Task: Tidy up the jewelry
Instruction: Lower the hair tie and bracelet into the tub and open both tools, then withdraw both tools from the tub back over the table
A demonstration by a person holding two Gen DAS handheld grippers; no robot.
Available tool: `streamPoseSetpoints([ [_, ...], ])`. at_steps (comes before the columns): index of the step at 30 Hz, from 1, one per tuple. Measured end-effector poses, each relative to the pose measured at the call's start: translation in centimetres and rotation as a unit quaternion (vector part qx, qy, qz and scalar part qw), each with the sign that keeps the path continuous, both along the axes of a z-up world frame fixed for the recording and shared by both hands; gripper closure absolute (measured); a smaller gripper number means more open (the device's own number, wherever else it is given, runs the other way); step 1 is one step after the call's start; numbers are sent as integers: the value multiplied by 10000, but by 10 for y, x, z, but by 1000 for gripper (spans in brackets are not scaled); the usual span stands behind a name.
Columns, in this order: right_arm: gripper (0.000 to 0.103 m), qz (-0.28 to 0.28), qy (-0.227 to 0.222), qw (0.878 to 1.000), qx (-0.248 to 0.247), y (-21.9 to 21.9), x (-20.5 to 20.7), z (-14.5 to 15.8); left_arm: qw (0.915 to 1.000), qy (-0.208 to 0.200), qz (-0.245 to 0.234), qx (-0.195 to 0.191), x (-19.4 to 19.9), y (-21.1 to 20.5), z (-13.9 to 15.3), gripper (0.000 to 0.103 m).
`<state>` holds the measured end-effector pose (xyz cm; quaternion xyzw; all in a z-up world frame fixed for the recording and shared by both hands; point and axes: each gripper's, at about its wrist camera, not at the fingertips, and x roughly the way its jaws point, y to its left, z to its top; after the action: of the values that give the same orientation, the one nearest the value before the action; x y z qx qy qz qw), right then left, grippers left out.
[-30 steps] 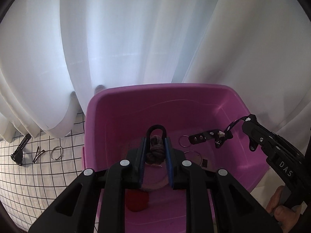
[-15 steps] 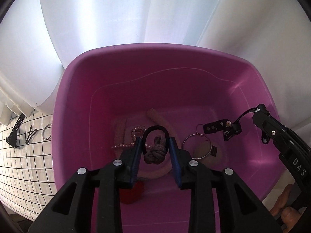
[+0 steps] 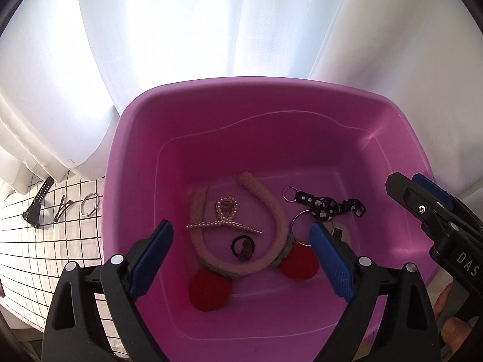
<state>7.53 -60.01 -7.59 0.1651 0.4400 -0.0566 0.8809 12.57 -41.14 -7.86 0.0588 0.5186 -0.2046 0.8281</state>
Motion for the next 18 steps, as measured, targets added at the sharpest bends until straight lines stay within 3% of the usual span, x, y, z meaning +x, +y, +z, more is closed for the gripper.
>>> streamPoseSetpoints([
  [18,31,236,-124,9991,341,23,1,11,9992,-310,157,-216,-21,36,27,8],
])
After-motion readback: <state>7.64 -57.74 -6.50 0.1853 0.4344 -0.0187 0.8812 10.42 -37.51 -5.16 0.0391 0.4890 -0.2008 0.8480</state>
